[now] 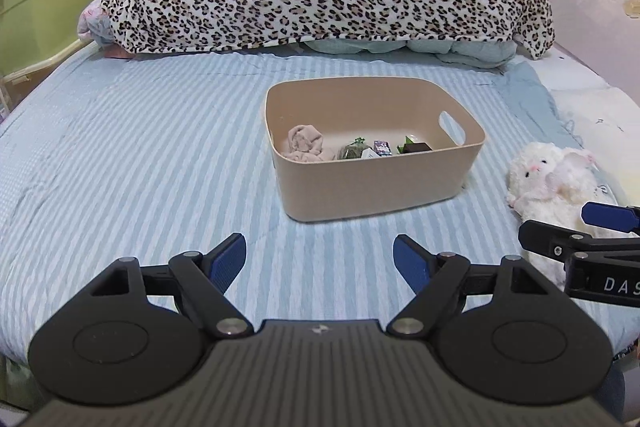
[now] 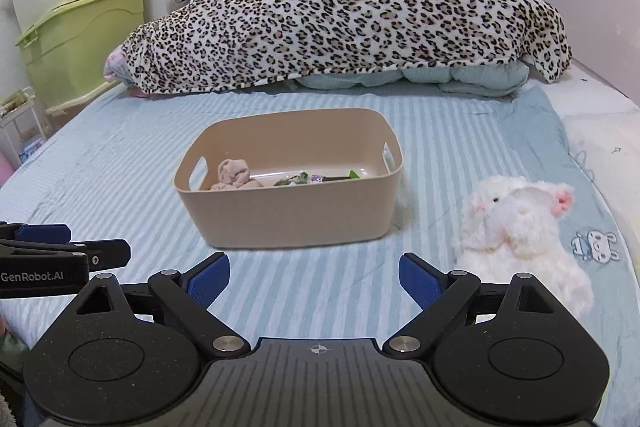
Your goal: Organize objects
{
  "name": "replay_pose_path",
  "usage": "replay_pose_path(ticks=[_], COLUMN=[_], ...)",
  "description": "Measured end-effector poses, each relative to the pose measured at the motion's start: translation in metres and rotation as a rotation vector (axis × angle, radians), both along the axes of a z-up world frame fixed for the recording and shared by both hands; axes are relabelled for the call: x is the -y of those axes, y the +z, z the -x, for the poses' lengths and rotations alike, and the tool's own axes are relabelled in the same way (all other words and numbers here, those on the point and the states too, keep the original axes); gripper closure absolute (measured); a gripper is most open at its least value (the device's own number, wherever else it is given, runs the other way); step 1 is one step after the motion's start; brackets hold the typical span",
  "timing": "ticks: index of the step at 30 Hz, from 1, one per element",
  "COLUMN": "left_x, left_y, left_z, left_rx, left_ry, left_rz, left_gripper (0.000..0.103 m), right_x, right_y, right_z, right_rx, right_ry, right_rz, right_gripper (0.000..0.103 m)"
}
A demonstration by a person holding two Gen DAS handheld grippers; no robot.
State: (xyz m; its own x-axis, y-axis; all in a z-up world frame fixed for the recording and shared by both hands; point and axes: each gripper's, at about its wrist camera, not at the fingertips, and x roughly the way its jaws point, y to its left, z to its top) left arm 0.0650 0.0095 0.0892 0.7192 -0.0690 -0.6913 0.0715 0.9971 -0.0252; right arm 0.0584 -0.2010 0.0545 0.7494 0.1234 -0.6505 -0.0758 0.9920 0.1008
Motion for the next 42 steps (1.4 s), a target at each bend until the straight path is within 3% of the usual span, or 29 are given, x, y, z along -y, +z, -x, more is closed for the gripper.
replay_pose_path(ticks=[23, 42], left_x=[-0.004, 0.002], left_y=[-0.001, 0.005], left_z=[0.059, 0.07], left_rx=[-0.02, -0.023], left_ry=[-0.008, -0.049], left_rz=[0.037, 0.01], left_gripper=[0.02, 0.02], right_x=[-0.02, -0.021], right_y=[0.022, 0.02], right_z=[0.068, 0.077], right_rx=[0.025, -0.005], right_ry=[0.073, 0.069], right_rz=[0.013, 0.044], right_gripper=[0.01, 0.01])
